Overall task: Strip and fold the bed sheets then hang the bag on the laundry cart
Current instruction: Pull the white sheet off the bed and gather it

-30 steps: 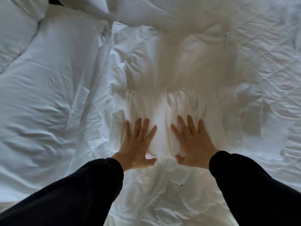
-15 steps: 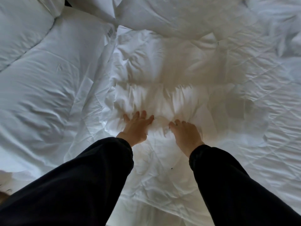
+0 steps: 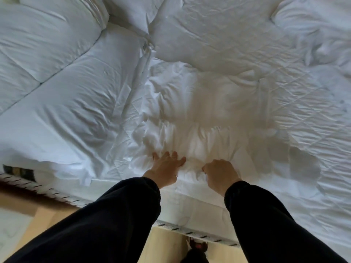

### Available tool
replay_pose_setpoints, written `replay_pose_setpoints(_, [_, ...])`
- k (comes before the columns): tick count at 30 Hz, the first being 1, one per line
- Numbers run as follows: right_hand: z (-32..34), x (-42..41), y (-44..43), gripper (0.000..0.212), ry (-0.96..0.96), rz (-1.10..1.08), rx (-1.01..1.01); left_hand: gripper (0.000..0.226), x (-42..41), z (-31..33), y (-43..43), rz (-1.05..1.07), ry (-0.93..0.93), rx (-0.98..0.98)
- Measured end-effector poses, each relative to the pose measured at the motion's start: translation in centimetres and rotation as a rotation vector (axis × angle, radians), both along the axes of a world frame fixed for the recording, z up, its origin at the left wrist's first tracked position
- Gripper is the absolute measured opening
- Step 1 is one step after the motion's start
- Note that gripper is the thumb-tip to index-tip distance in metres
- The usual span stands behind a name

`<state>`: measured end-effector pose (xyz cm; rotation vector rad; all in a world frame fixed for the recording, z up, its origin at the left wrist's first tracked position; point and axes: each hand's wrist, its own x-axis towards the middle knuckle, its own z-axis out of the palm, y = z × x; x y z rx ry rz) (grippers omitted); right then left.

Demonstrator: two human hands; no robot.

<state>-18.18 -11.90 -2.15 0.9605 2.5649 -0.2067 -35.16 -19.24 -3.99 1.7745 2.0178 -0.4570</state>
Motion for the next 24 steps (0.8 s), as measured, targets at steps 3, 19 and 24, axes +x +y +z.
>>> replay_pose_setpoints(3, [1.7, 0.2, -1.8, 0.032, -0.026, 0.013, -0.057, 0.067, -0.2, 1.1, -1.6, -0.031, -0.054, -0.044])
replay_pose_setpoints(19, [9.9, -2.5, 9.4, 0.034, 0.267, -0.09, 0.399, 0.035, -4.8, 10.2, 9.7, 0.043, 0.153, 0.644])
replay_pose_setpoints(24, [7.0, -3.5, 13.5, 0.049, 0.401, -0.19, 0.512, 0.041, -5.1, 7.8, 14.6, 0.097, 0.249, 0.822])
